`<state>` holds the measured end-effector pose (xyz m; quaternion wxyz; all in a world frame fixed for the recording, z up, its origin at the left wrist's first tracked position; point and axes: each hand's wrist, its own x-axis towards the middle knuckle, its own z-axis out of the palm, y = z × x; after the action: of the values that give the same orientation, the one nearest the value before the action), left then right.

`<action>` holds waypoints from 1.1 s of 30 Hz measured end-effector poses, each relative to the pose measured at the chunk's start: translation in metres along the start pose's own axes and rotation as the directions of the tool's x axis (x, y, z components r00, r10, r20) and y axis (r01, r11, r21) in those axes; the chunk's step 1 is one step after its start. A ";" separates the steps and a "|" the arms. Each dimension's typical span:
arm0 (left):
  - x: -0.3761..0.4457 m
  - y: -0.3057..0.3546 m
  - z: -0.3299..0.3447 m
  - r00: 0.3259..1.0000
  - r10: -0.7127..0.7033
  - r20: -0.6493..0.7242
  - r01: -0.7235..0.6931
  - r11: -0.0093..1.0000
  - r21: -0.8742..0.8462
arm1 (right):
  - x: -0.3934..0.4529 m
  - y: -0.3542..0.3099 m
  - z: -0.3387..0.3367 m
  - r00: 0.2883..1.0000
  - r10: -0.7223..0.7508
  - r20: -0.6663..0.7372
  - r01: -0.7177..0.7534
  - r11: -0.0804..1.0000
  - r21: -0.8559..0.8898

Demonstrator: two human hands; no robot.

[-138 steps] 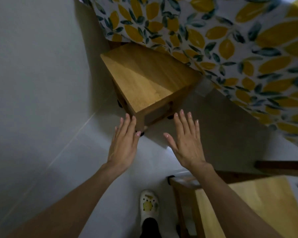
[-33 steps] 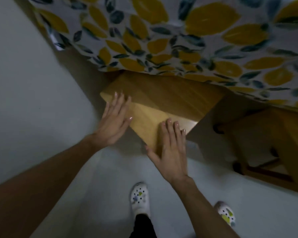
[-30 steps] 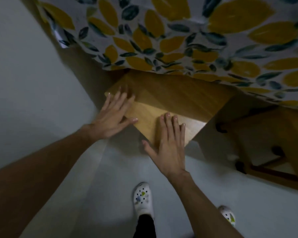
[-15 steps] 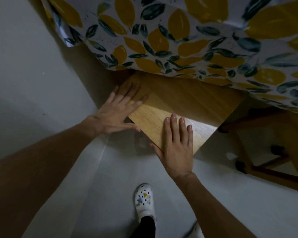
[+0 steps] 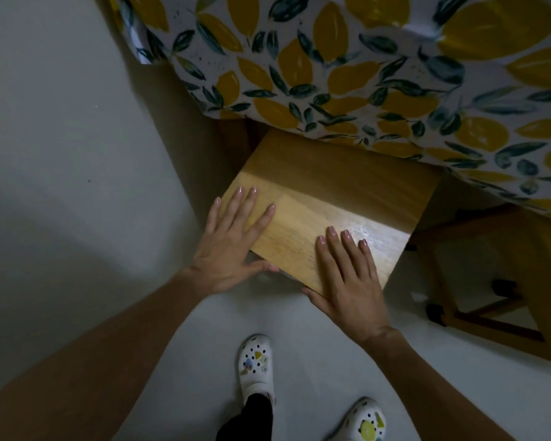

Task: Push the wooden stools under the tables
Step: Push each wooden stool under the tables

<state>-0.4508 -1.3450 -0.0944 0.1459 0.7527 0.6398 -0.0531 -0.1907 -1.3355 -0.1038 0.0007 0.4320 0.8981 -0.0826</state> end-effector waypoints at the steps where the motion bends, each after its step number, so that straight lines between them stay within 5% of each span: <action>1: -0.007 0.010 0.003 1.000 -0.027 -0.005 0.027 0.999 -0.017 | -0.006 0.007 -0.002 1.000 -0.030 0.007 0.030 1.000 0.002; 7: -0.039 0.070 0.022 0.983 -0.176 -0.042 0.174 0.984 -0.037 | -0.030 0.040 -0.013 0.987 -0.151 0.054 0.150 0.988 0.024; 10: -0.039 0.078 0.025 0.990 -0.133 -0.054 0.135 0.991 0.016 | -0.035 0.036 -0.014 0.996 -0.082 0.045 0.082 0.996 -0.016; 13: -0.033 0.069 0.024 0.994 -0.099 -0.044 0.100 0.995 0.017 | -0.033 0.028 -0.012 0.998 0.047 0.049 -0.046 0.999 -0.024; 33: 0.036 0.000 -0.006 0.995 -0.086 -0.047 0.088 0.995 0.045 | 0.064 0.040 -0.015 0.998 0.053 -0.023 -0.051 0.996 0.077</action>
<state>-0.4456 -1.3095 -0.0979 0.1111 0.7283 0.6737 -0.0574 -0.1990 -1.2593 -0.0999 -0.0249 0.4561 0.8826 -0.1115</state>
